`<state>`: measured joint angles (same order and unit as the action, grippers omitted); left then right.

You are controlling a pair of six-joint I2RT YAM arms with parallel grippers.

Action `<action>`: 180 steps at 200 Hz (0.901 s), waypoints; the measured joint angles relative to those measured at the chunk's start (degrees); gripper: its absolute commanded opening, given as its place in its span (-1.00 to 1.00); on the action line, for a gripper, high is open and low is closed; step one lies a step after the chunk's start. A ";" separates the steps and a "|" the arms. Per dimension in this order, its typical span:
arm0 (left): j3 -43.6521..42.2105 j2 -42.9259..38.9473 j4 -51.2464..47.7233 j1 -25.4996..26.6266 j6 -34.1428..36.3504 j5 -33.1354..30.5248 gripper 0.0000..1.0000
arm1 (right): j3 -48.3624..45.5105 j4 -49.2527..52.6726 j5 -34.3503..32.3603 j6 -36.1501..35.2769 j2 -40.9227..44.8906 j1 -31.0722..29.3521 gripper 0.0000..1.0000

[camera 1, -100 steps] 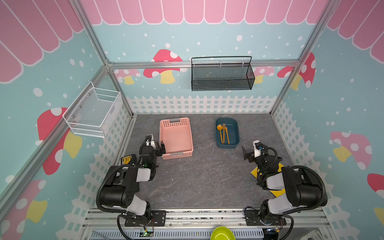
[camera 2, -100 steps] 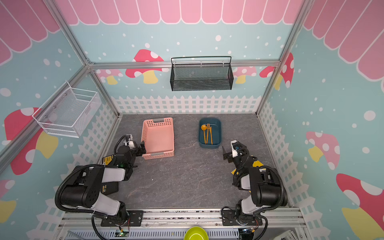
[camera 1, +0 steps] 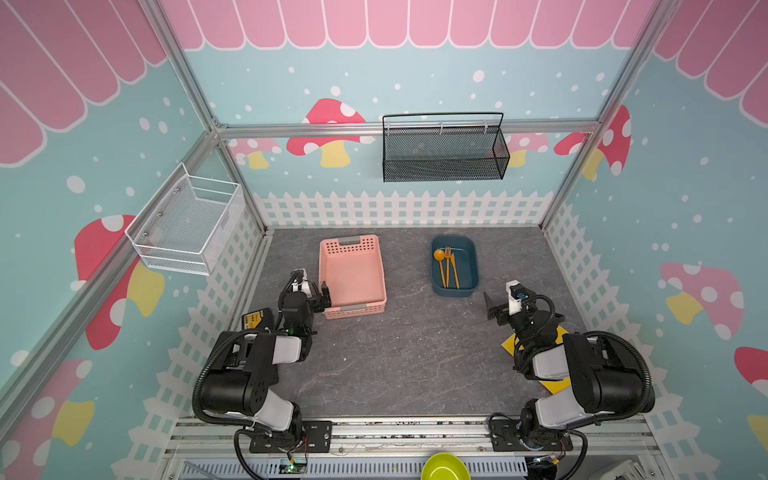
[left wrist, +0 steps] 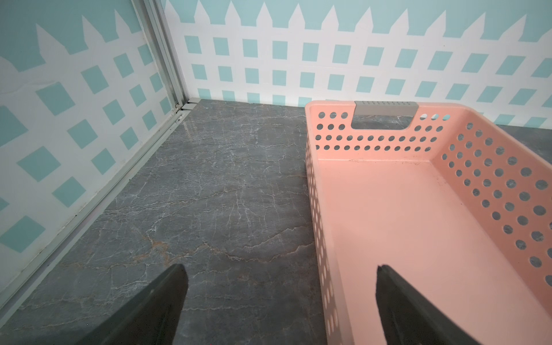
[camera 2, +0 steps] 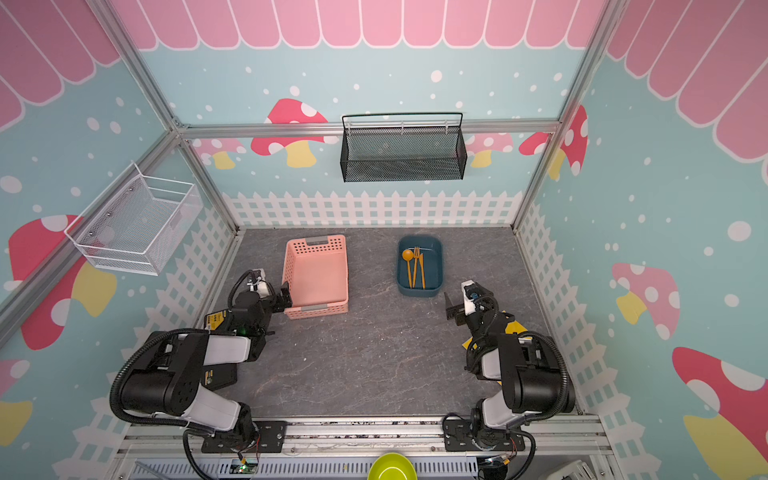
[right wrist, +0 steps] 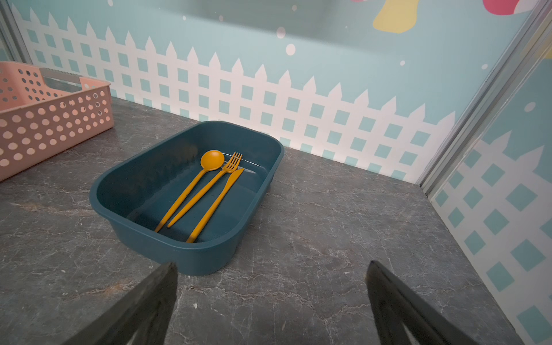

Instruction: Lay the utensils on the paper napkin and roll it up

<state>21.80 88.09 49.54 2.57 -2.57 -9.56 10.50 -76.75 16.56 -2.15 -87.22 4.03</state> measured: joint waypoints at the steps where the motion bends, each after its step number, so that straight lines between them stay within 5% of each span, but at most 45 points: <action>1: 0.00 0.00 0.00 0.02 0.00 0.00 1.00 | 0.00 0.00 0.00 0.00 0.00 0.00 0.99; 180: 0.00 0.00 0.00 0.00 0.00 0.00 1.00 | 0.07 0.59 -4.24 0.96 0.00 0.00 0.99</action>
<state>21.80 88.09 49.54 2.57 -2.57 -9.56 10.57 -76.16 12.32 -1.19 -87.22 4.03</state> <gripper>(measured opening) 0.999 0.995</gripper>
